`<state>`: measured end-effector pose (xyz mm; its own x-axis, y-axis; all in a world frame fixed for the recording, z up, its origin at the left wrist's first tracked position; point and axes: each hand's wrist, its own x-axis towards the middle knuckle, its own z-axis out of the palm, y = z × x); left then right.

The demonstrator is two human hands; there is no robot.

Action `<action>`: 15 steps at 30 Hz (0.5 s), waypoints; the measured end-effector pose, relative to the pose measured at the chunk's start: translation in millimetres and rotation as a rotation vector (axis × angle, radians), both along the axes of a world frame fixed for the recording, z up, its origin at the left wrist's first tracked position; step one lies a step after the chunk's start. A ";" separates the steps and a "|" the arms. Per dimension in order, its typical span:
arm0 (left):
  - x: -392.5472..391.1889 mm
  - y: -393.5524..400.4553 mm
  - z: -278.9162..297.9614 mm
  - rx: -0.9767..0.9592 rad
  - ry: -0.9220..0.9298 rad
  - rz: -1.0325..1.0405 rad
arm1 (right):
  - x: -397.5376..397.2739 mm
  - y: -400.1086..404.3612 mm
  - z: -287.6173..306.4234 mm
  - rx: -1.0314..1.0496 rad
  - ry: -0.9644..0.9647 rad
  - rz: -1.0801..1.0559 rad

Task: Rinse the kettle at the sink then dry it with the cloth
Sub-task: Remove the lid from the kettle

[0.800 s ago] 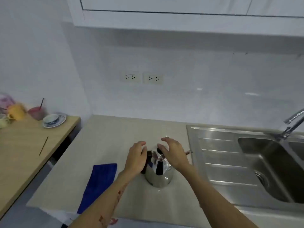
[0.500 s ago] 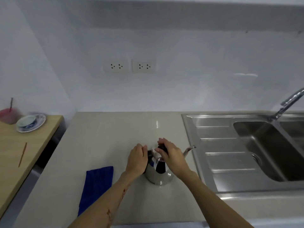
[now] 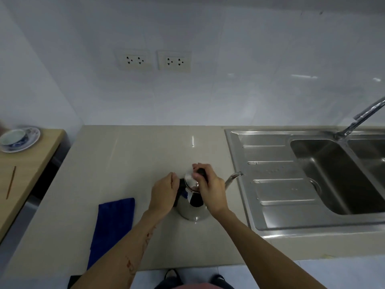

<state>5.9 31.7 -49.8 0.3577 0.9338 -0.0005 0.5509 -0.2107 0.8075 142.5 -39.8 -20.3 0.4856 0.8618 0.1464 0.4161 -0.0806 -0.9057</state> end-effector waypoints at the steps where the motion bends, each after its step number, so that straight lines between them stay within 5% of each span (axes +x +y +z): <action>1: 0.1 -0.6 0.7 -0.002 -0.006 0.001 | 3.4 1.2 2.9 0.000 0.066 -0.014; 8: 1.6 -1.3 2.4 -0.013 0.008 0.015 | 19.4 -19.6 13.7 0.077 0.252 0.020; 15: -1.2 1.4 2.4 -0.113 0.032 0.046 | 43.9 -87.8 -37.8 -0.065 0.047 -0.030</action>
